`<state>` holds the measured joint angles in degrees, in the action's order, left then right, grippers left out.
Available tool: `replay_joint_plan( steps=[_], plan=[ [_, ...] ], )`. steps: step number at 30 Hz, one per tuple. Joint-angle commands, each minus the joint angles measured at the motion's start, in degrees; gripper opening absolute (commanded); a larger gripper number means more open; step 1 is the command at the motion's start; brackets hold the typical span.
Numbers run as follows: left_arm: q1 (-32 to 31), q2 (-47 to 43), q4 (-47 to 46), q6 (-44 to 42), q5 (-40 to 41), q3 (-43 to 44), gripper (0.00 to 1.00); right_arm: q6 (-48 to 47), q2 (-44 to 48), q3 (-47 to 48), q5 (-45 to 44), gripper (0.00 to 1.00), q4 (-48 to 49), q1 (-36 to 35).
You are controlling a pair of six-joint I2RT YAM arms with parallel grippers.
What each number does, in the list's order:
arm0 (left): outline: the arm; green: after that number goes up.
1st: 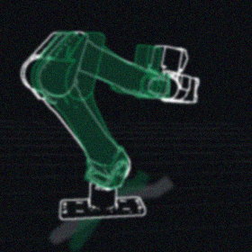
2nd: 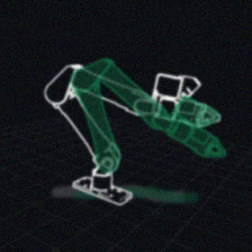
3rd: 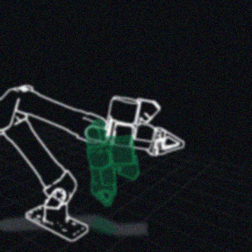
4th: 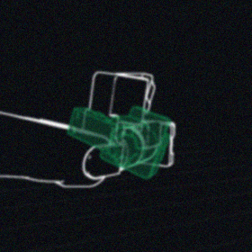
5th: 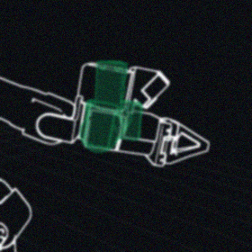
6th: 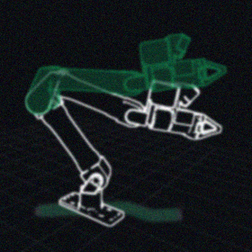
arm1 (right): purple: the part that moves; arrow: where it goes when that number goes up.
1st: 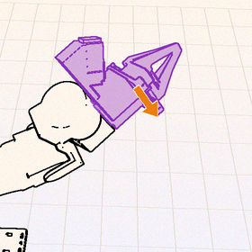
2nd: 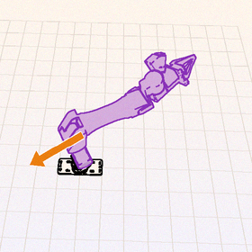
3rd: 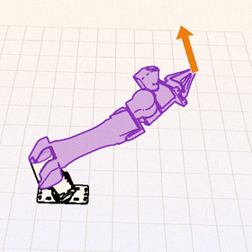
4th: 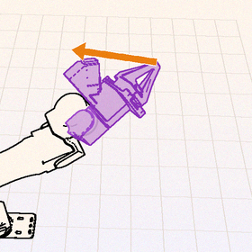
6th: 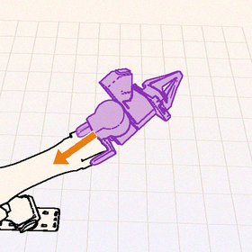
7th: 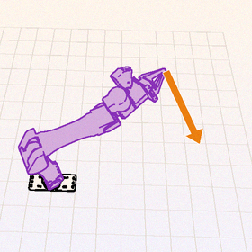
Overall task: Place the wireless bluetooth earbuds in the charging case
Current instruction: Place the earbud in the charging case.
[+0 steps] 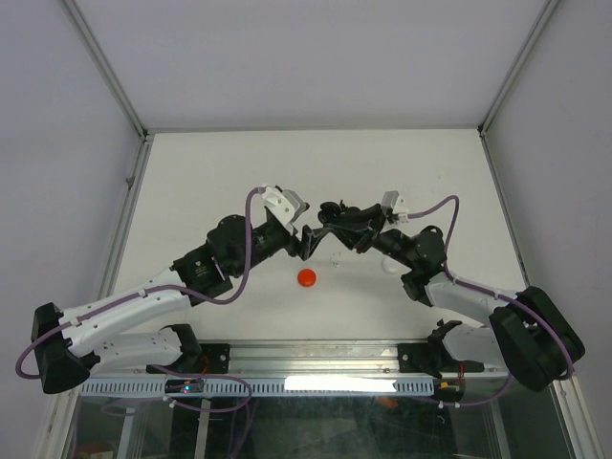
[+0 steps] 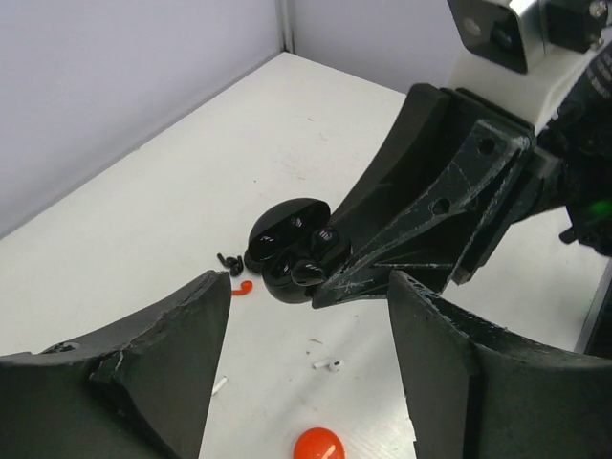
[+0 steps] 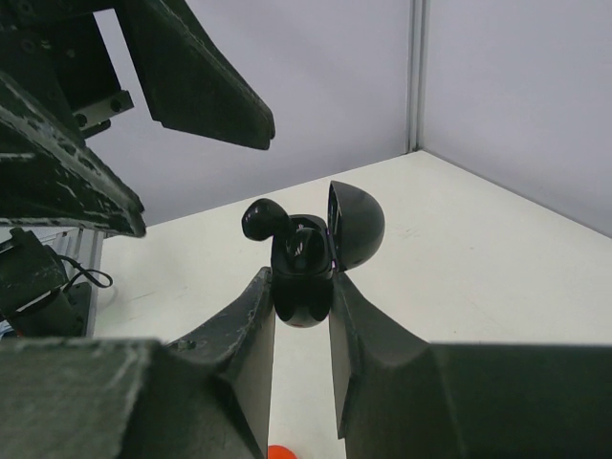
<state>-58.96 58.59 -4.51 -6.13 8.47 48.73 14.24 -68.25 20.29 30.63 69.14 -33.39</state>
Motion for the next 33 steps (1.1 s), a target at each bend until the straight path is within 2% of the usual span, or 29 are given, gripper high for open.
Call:
replay_joint_plan(
  steps=[1, 8, 18, 26, 33],
  plan=[
    [-0.54, -1.25, 0.37, 7.92, 6.2, 3.29, 0.7, -1.72, 1.43, 1.33, -2.37, 0.0, 1.7, 0.35],
    [-0.38, -0.48, 1.83, 13.19, 14.99, 4.23, 0.74, -1.35, 1.79, 1.42, -2.43, 0.0, 1.34, 0.42],
    [-0.32, 4.35, 2.56, 15.66, 9.45, 6.82, 0.83, -0.99, 1.57, 1.41, -2.37, 0.0, 1.52, 0.48],
    [0.43, 6.09, 4.62, 17.07, 13.76, 6.93, 0.83, -1.11, 1.95, 1.32, -2.33, 0.0, 1.52, 0.51],
    [3.64, 3.59, 6.15, 19.72, 12.43, 4.95, 0.82, -1.01, 2.24, 1.17, -2.16, 0.0, 1.56, 0.51]
  ],
)
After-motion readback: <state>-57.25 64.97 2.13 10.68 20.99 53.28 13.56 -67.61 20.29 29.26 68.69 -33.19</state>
